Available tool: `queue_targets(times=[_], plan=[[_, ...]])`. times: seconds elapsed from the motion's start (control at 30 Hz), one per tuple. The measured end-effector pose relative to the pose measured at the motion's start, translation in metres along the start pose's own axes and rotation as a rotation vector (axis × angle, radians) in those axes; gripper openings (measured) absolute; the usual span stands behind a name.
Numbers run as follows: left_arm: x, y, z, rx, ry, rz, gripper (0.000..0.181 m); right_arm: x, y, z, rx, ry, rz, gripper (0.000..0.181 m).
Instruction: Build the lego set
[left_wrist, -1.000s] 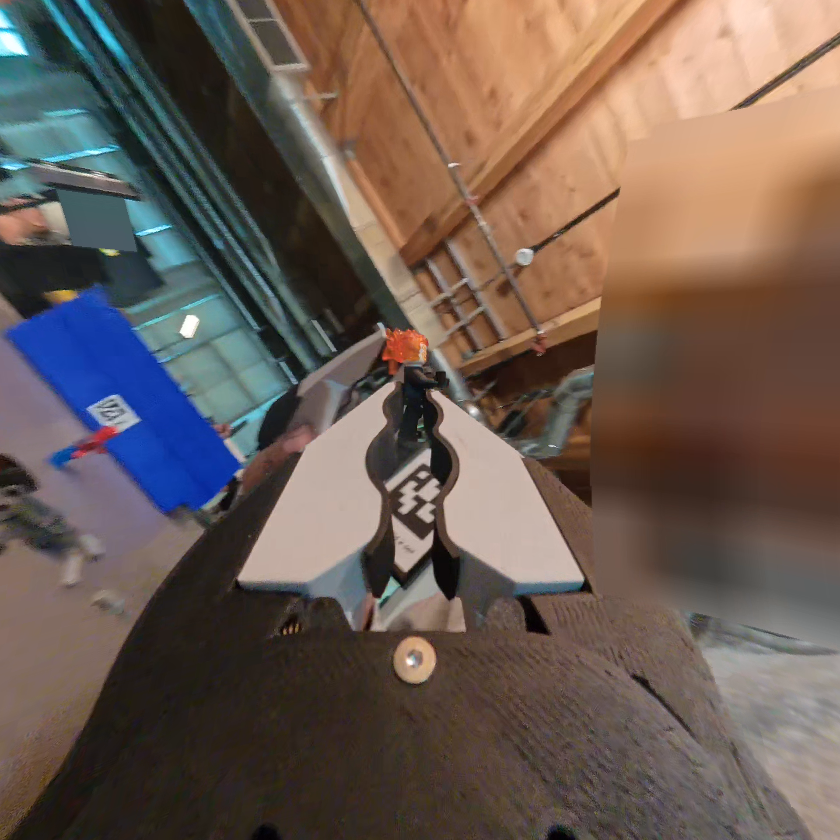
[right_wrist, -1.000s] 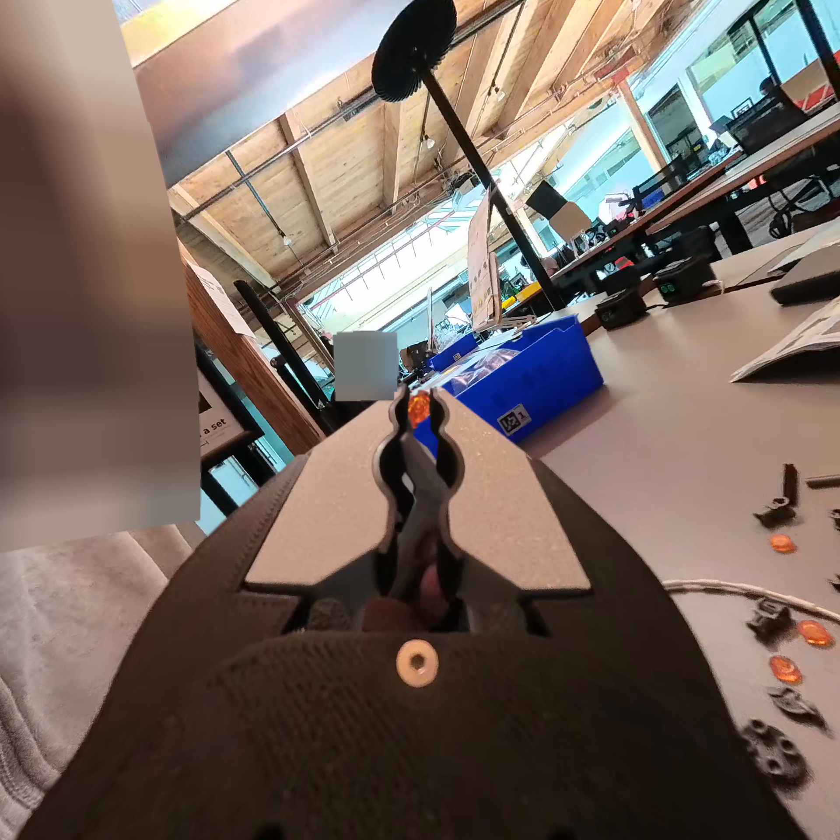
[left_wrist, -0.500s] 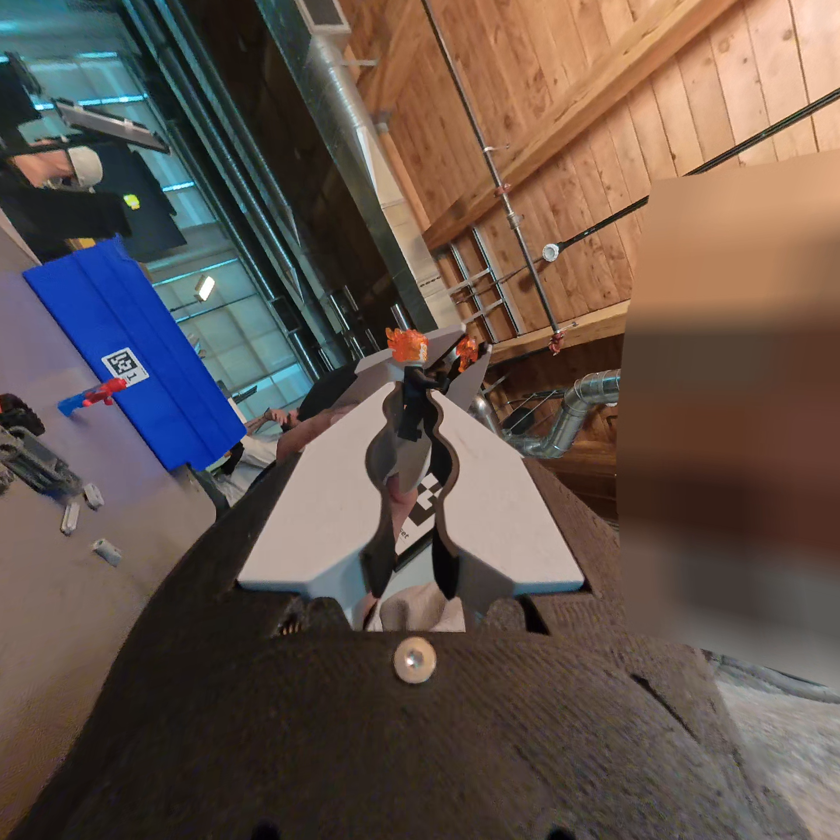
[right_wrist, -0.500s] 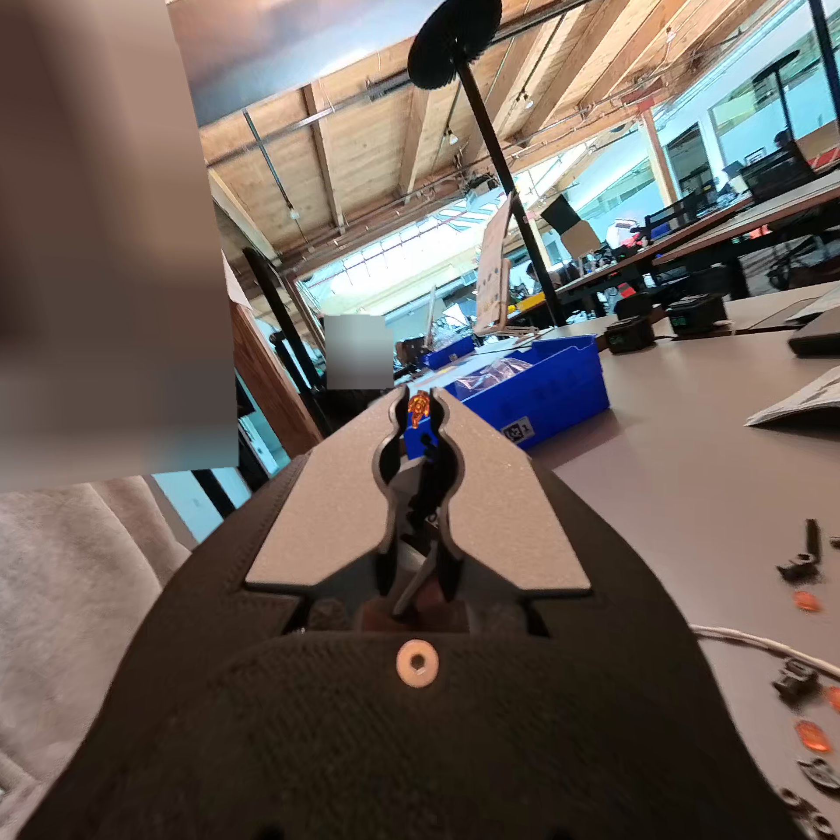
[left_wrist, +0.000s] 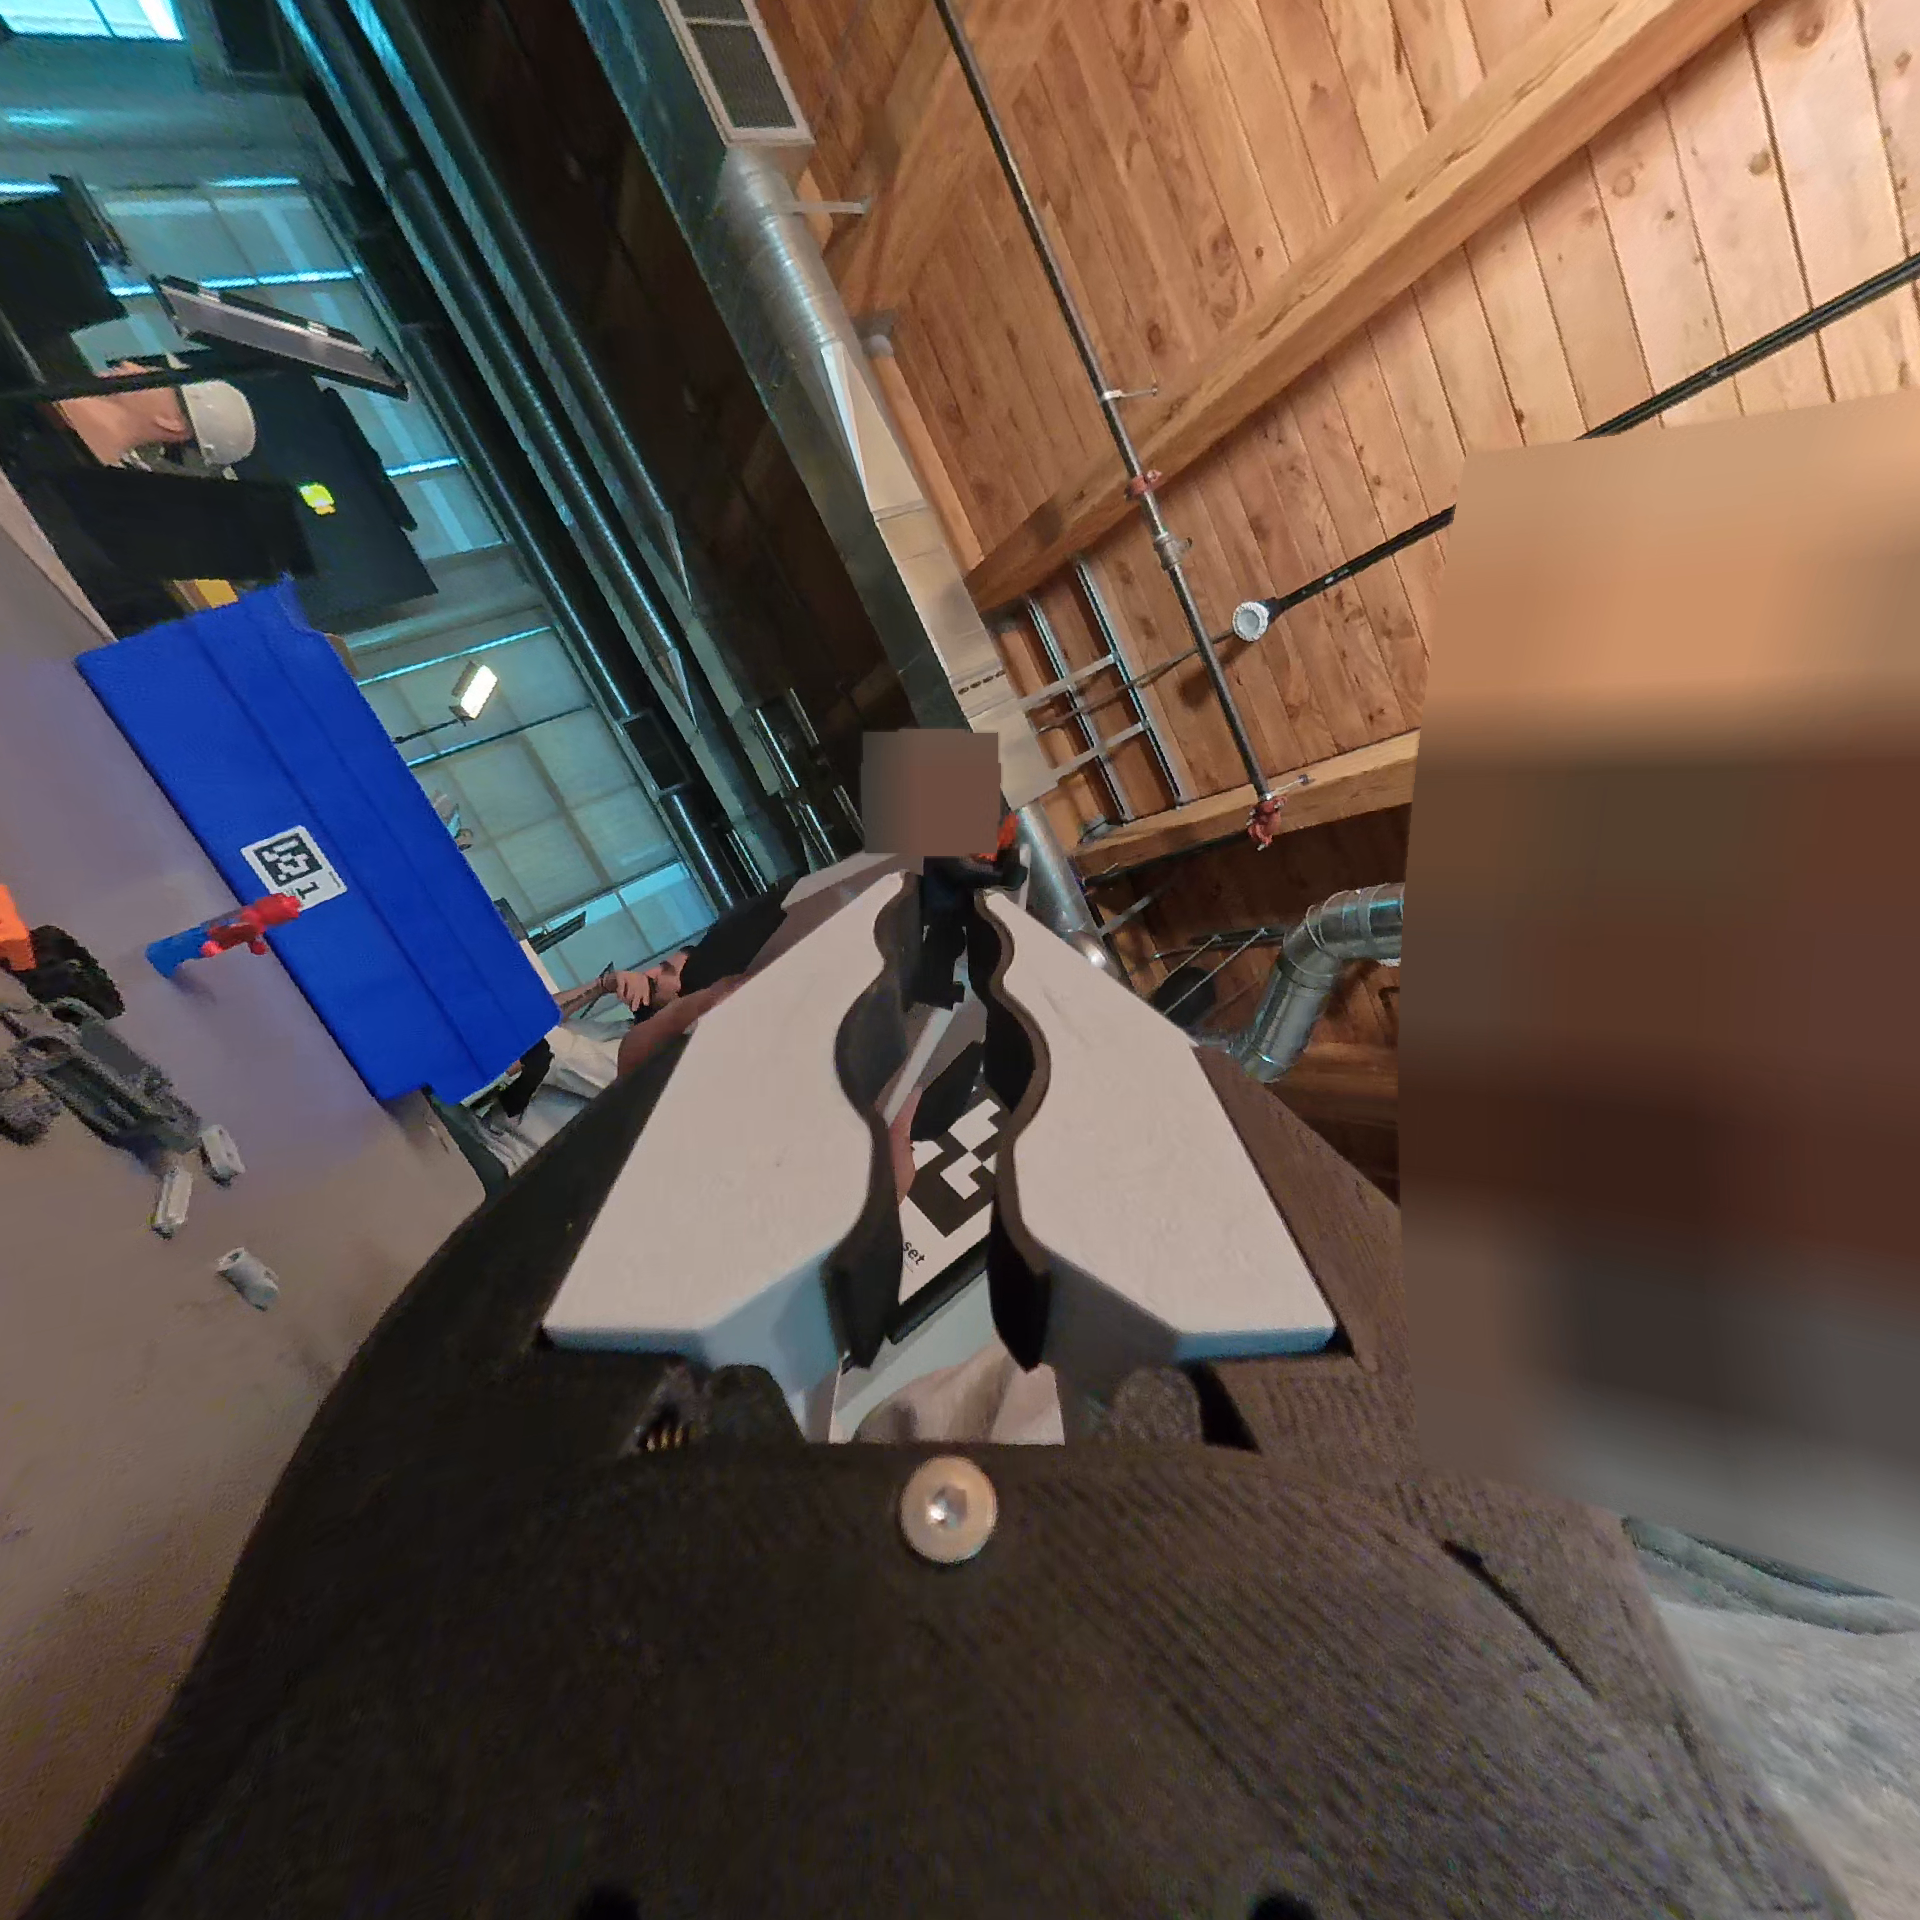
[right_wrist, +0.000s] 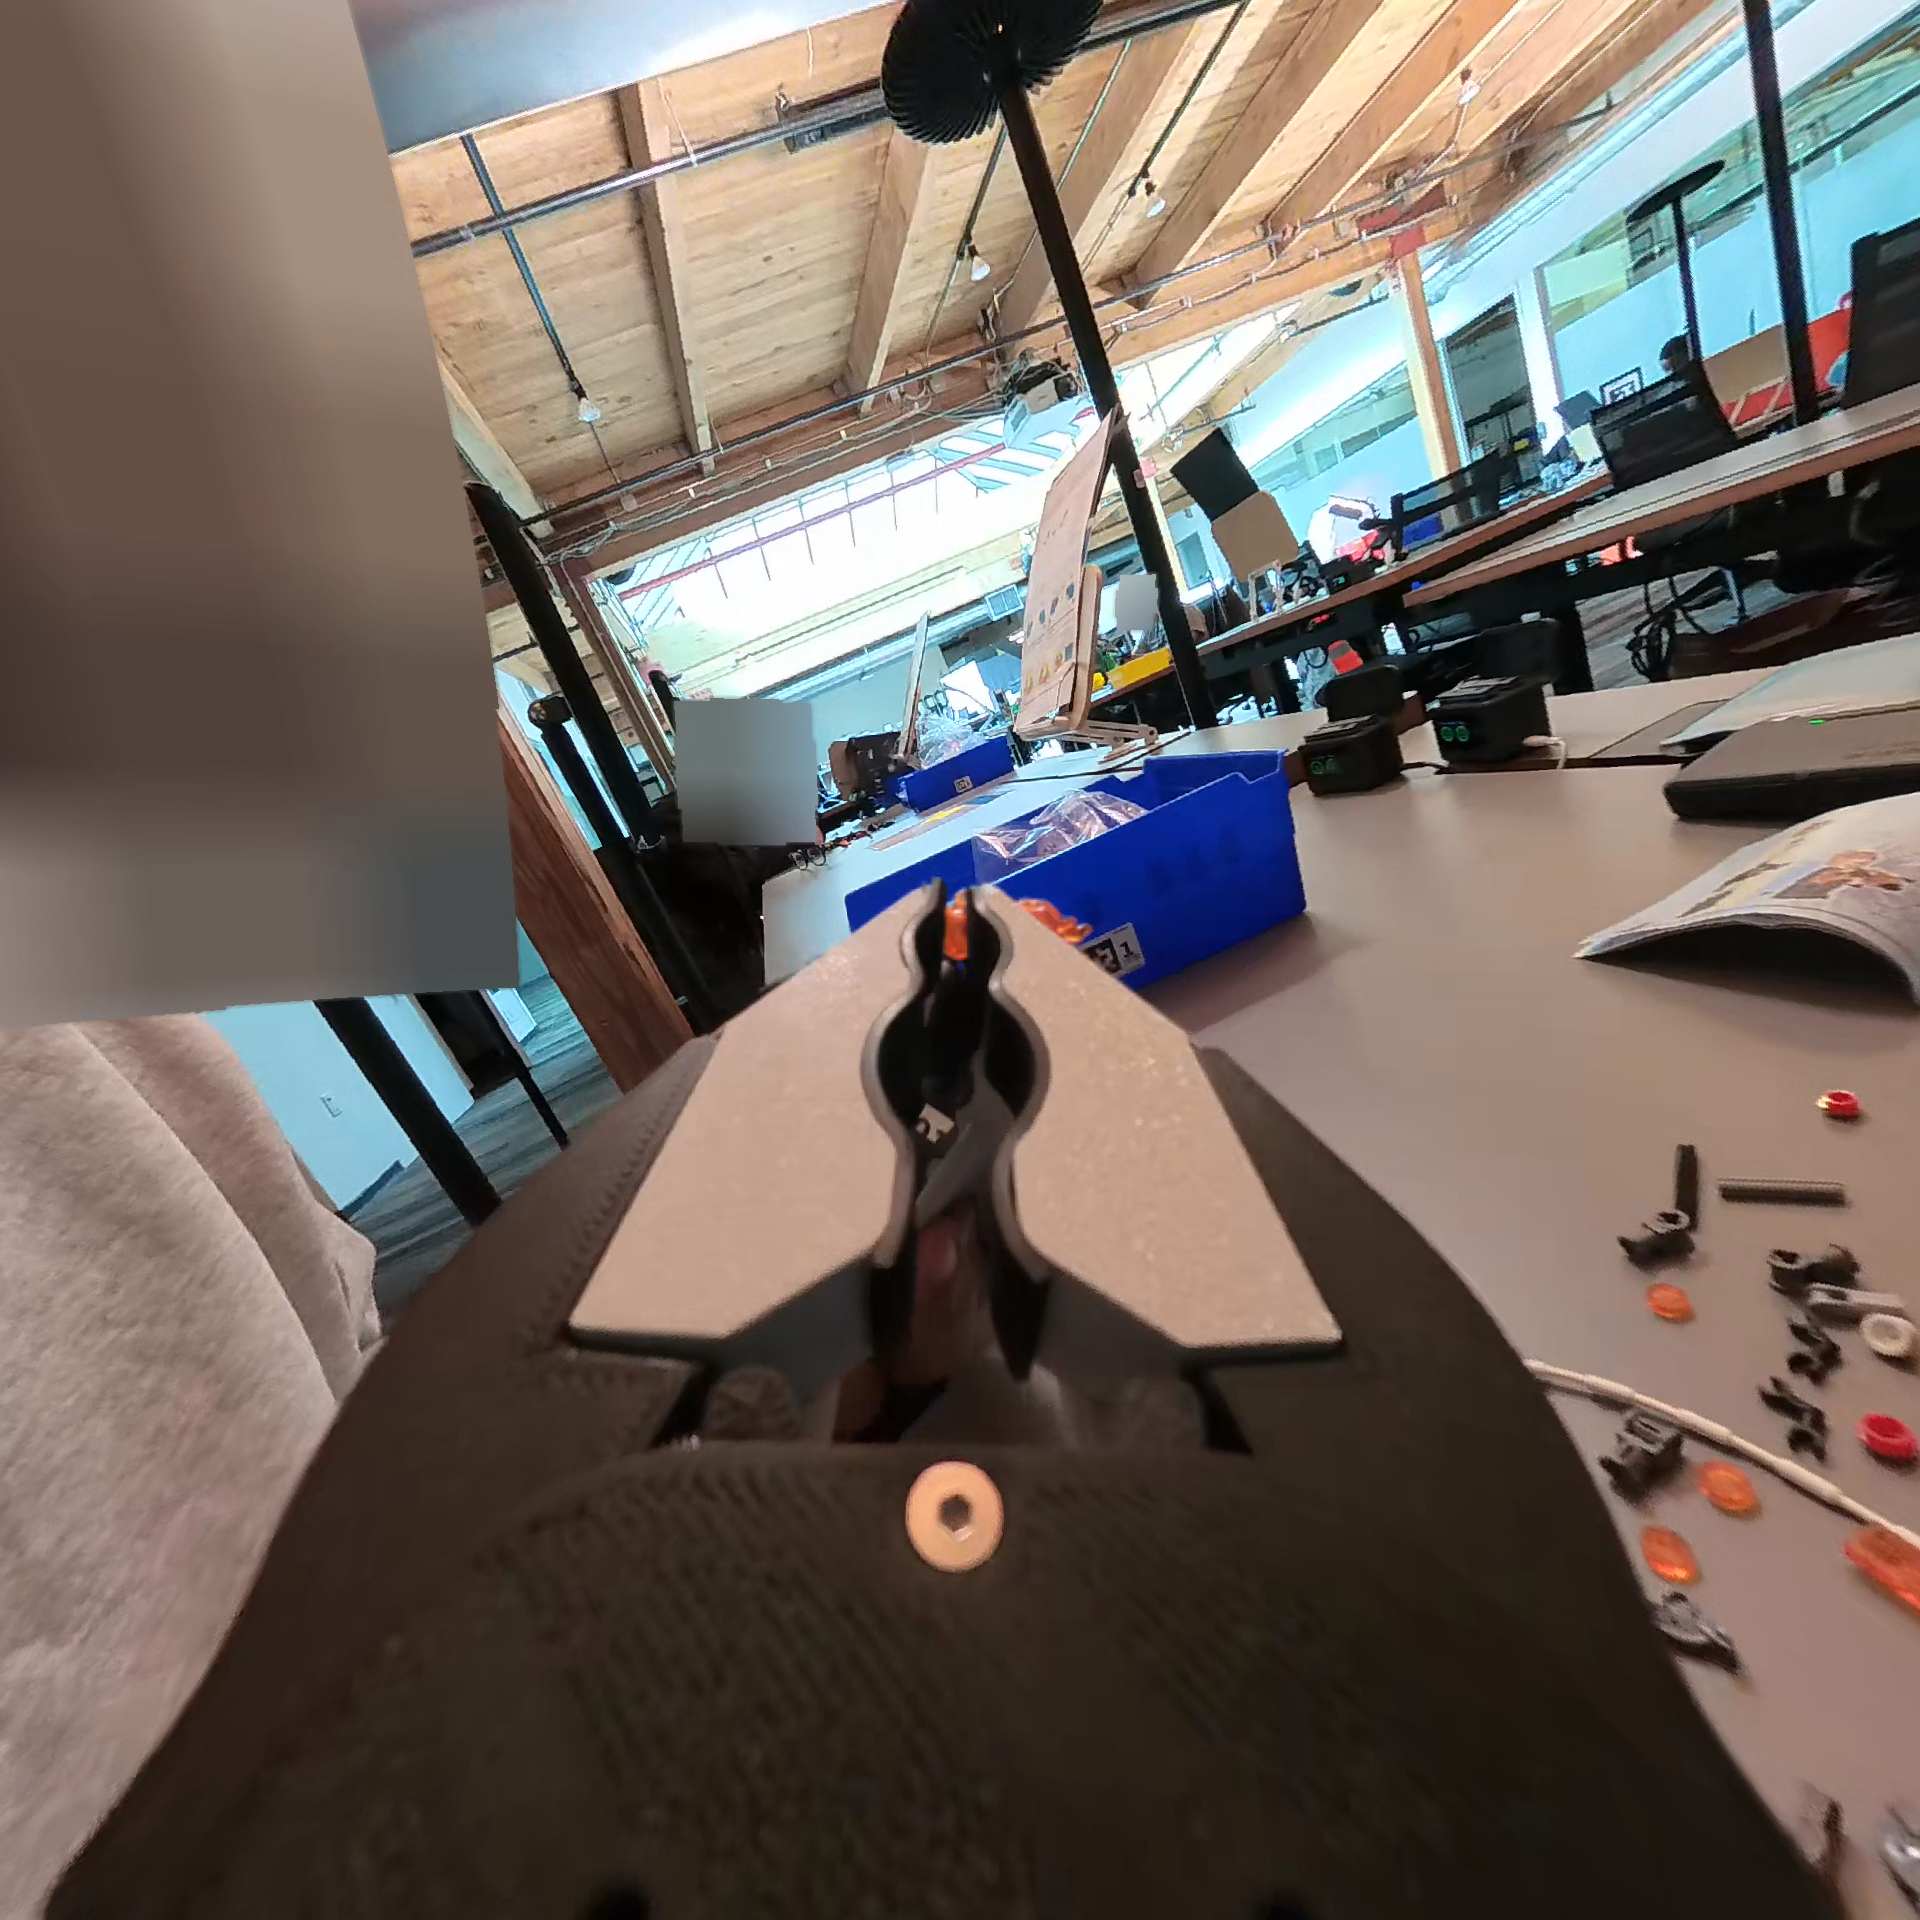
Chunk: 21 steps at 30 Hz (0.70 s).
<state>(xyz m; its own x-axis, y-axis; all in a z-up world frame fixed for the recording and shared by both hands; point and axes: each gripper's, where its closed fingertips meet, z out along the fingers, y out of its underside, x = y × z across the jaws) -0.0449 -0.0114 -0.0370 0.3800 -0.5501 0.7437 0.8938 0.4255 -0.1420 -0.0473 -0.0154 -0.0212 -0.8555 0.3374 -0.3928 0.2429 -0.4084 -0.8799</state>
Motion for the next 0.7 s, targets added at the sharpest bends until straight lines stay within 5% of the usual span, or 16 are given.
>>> queue_targets(times=[0.43,0.53,0.7], plan=[[-0.008,-0.010,-0.009,0.002,-0.110,0.122,0.004,0.028,0.020,-0.009,-0.121,0.125,0.043,0.000],[-0.011,-0.026,-0.020,0.004,-0.201,0.251,0.004,0.049,0.036,-0.022,-0.239,0.229,0.055,0.000],[-0.013,-0.046,-0.037,-0.002,-0.335,0.466,0.004,0.061,0.020,-0.062,-0.265,0.333,-0.075,0.000]])
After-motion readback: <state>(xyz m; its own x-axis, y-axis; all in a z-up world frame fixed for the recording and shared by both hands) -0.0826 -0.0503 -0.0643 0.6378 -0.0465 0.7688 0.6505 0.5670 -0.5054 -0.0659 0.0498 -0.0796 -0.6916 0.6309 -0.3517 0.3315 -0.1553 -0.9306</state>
